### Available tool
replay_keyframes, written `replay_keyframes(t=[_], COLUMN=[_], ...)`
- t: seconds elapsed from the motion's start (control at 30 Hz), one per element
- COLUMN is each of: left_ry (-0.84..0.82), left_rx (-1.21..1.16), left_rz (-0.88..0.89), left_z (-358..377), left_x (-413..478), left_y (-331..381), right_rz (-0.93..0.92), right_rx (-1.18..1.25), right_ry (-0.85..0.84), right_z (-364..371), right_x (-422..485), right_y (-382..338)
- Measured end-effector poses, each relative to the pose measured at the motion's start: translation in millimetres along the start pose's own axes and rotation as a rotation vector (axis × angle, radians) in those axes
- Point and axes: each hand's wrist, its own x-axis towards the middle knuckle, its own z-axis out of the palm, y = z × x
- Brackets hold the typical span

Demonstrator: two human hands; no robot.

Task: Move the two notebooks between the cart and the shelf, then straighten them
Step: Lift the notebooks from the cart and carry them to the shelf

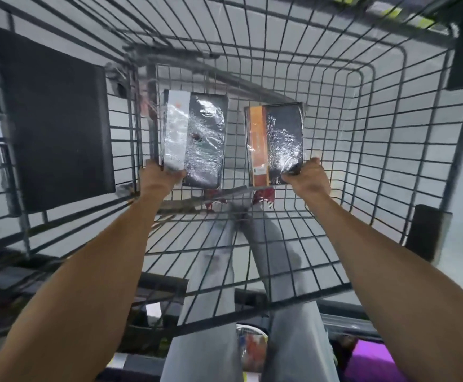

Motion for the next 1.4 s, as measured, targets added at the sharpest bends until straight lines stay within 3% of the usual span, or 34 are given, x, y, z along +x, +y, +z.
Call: replay_keyframes(t=[0.2,0.53,0.7,0.87,1.17,1.4], left_ry=[0.074,-0.035,-0.100,-0.237,-0.219,-0.201], left_rx=[-0.113,-0.161,-0.346,-0.525,-0.576,-0.538], left_rz=[-0.057,-0.077,-0.068,-0.115,0.106,0.338], left_z=[4,5,15,-36,-89,-146], left_x=[-4,-12,40,-61,-145,-211], left_y=[4,9,-42,7,40,19], right_rz=[0.017,-0.033,-0.055,-0.090,-0.174,-0.398], right_rx=[0.078,0.162,0.275,0.305,0.432,0.456], right_ry=[-0.042,-0.102,-0.158,-0.197,-0.140,-0.036], right_z=[-5,-11,-24,-44,-96,-165], right_x=[2,2,-11,-38,-108,-207], right_y=[5,14,16,2,-22,-19])
